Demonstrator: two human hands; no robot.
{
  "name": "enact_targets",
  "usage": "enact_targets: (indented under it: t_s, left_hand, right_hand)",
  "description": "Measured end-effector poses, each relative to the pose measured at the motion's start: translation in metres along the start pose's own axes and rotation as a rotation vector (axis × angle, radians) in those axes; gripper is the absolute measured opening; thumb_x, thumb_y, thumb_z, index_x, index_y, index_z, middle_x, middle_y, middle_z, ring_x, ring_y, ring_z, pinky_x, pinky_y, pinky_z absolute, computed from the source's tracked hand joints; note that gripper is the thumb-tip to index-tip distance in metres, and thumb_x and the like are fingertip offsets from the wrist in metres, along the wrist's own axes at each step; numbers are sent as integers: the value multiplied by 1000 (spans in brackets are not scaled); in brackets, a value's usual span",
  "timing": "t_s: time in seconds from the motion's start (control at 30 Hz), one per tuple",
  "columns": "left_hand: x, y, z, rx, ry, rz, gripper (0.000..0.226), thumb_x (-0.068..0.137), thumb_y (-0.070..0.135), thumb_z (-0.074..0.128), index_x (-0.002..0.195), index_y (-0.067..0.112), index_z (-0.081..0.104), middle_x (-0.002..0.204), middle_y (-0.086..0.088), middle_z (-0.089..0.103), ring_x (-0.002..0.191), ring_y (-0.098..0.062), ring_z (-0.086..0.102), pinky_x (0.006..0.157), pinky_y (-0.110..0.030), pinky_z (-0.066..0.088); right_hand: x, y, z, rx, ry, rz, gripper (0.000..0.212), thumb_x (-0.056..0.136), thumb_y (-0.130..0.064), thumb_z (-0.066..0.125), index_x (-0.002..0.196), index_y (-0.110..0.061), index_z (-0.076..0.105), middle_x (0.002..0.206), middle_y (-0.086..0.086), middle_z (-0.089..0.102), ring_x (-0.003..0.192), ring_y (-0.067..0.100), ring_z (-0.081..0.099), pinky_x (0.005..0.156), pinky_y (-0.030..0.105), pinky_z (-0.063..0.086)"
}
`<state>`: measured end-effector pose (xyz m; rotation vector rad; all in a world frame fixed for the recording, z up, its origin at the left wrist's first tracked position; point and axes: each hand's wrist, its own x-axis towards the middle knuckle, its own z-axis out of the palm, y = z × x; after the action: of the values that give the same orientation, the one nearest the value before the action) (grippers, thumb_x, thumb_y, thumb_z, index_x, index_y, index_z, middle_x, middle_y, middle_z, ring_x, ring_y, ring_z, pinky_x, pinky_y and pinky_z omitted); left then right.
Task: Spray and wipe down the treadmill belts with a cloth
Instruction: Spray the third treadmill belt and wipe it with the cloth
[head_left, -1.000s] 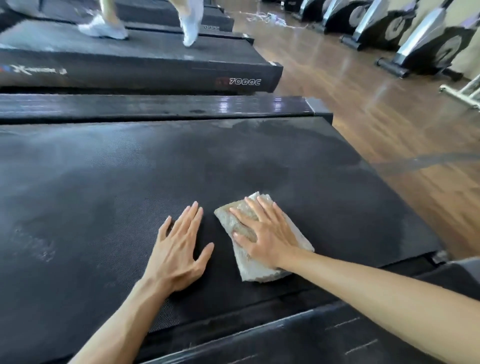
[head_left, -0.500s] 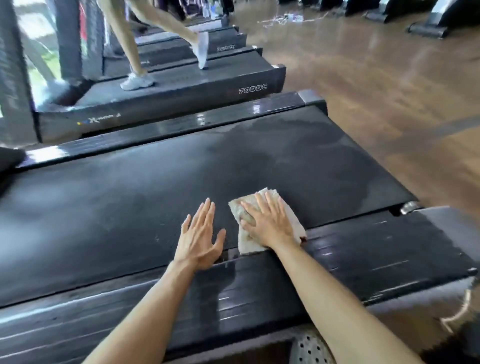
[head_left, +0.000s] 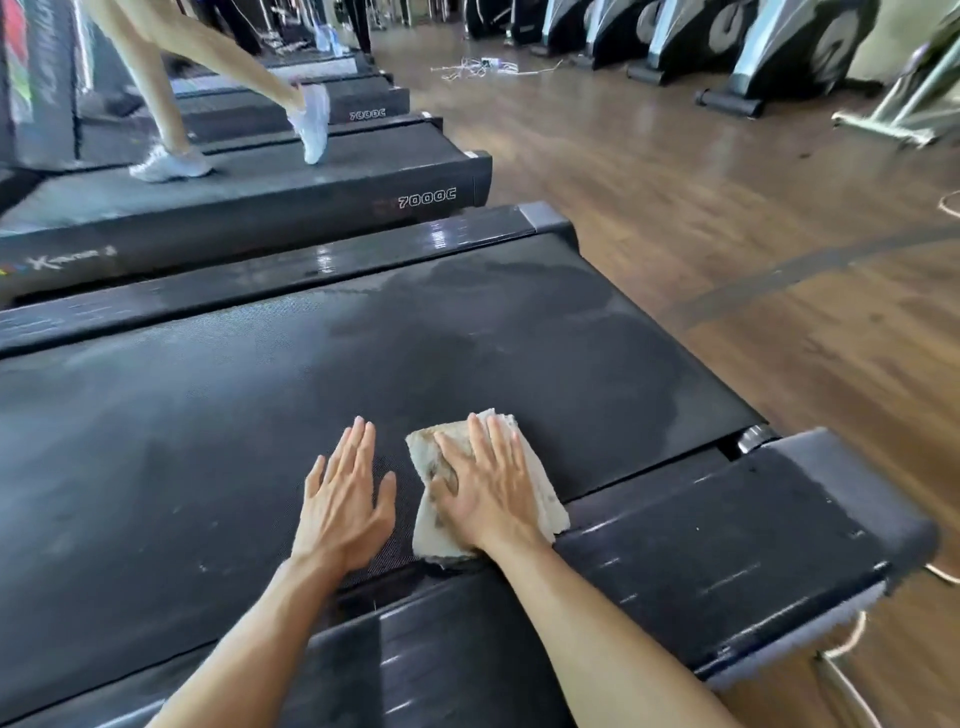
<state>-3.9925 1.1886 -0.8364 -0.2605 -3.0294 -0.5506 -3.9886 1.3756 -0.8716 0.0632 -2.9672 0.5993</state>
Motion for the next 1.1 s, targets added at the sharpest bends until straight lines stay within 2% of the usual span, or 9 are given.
enact_targets:
  t_s: [0.07,0.17,0.33,0.47,0.63,0.8,0.93,1.03,1.1]
  left_hand:
    - [21,-14,5,-9,8,-13,76,96,50,27,164,19,9,170,7,1,155,-5,-2,128,-39,1]
    - [41,-32,16,-19,-5,-19,85,89,57,29,164,20,10,170,7,0,152,-1,-6,127,-36,-2]
    - [47,-41,32,102,-6,-44,98,80,70,7,164,19,9,170,6,-6,154,-4,-11,126,-36,-5]
    - [47,-39,35,120,10,-49,94,83,69,5,164,21,8,170,7,-6,154,-4,-9,126,-38,0]
    - [47,-38,35,140,5,-49,92,83,67,4,164,23,8,170,8,-5,155,-5,-6,125,-39,2]
    - [48,-39,37,139,20,-51,88,86,64,7,164,23,10,170,8,-4,155,-5,-5,125,-40,4]
    - [48,-40,37,158,20,-48,88,87,64,7,163,21,11,170,6,-2,156,-7,-4,125,-41,5]
    - [48,-39,37,155,18,-47,88,86,64,8,163,21,12,171,5,-1,156,-7,-2,125,-40,5]
    - [49,-39,37,155,17,-45,88,87,63,8,163,21,13,171,5,0,156,-7,-1,125,-40,5]
  right_hand:
    - [7,0,0,-14,33,6,77,89,-59,17,157,-33,40,171,13,19,160,32,-1,128,51,-3]
    - [14,-2,-1,-33,24,12,76,89,-59,16,158,-35,37,172,11,17,160,30,-3,128,49,-3]
    - [44,4,0,-80,-36,-16,71,93,-59,22,161,-40,27,174,7,8,160,25,-11,127,48,-8]
    - [76,6,3,-104,-90,-49,68,97,-58,37,162,-43,23,174,4,6,159,23,-12,128,47,-9]
    - [71,3,-1,-135,-129,-65,67,101,-62,34,163,-44,17,174,5,0,158,24,-16,127,48,-12]
    - [42,28,-13,-105,-163,-187,70,96,-70,34,161,-49,18,174,0,-4,158,21,-18,127,46,-12]
    - [69,49,-18,-172,-160,-90,71,96,-70,32,162,-48,16,174,2,-3,159,23,-15,128,46,-12]
    - [102,31,-6,-238,-105,9,67,100,-63,32,163,-45,16,174,6,2,159,29,-12,126,51,-12]
    - [100,14,5,-230,-116,-36,67,101,-63,30,163,-45,15,174,6,2,159,28,-13,126,52,-10]
